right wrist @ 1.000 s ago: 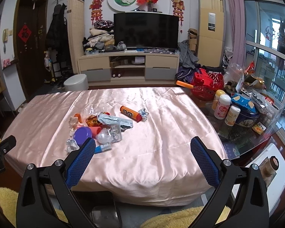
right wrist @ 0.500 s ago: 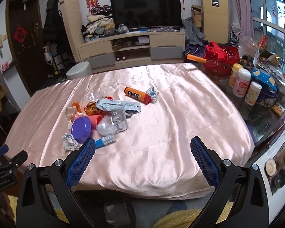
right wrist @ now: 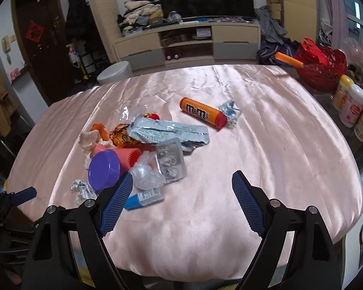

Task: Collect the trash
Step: 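Grasp the crumpled foil with the left gripper while the right gripper grasps the clear blister pack, then lower both held items into the black bin and open both grippers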

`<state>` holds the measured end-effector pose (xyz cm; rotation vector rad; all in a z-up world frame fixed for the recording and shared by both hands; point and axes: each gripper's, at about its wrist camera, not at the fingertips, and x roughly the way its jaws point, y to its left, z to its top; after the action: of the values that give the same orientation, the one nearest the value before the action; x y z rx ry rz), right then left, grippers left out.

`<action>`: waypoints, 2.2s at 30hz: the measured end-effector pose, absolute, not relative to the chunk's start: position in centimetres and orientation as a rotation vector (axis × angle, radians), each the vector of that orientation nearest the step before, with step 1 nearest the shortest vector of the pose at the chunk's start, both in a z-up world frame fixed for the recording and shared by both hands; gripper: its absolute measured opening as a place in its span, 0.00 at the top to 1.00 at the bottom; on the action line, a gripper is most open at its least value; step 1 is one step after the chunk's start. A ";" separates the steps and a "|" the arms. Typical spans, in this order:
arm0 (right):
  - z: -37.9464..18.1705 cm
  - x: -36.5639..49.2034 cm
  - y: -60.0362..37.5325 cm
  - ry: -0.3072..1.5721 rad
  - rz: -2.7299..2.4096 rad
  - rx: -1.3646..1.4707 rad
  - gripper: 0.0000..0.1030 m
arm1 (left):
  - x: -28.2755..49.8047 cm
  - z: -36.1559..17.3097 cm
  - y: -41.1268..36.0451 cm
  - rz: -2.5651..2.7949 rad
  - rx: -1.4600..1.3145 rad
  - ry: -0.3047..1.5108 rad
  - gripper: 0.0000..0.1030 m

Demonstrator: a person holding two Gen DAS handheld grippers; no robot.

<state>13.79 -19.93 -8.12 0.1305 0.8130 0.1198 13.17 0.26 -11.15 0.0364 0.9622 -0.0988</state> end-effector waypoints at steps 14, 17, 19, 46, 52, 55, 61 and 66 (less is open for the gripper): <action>-10.5 19.5 -19.1 0.892 0.155 0.094 0.48 | 17.7 -14.4 -1.3 -0.179 -0.010 1.031 0.47; -11.2 19.9 -19.1 0.918 0.185 0.113 0.64 | 18.1 -14.5 -1.4 -0.193 -0.021 1.037 0.62; -11.4 19.9 -19.0 0.922 0.199 0.115 0.72 | 18.1 -14.5 -1.6 -0.195 -0.017 1.037 0.67; -0.9 5.8 -20.3 0.714 0.220 0.082 0.72 | 4.0 -4.2 -0.3 -0.209 -0.015 0.827 0.82; -5.0 2.4 -19.5 0.812 0.250 0.085 0.72 | 0.4 -7.7 -0.2 -0.242 -0.027 0.893 0.80; -7.6 0.9 -18.8 0.865 0.273 0.080 0.72 | -0.9 -10.0 0.2 -0.239 -0.042 0.940 0.80; -12.4 -0.9 -17.2 0.957 0.311 0.071 0.72 | -2.5 -14.2 0.3 -0.224 -0.025 1.030 0.80; -15.3 -0.9 -16.0 1.035 0.324 0.085 0.72 | -2.4 -17.9 0.2 -0.246 -0.068 1.123 0.80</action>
<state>-0.92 -16.05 -15.29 0.0849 1.0345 0.3245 -2.43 0.25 -17.93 -0.0678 1.1226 -0.2462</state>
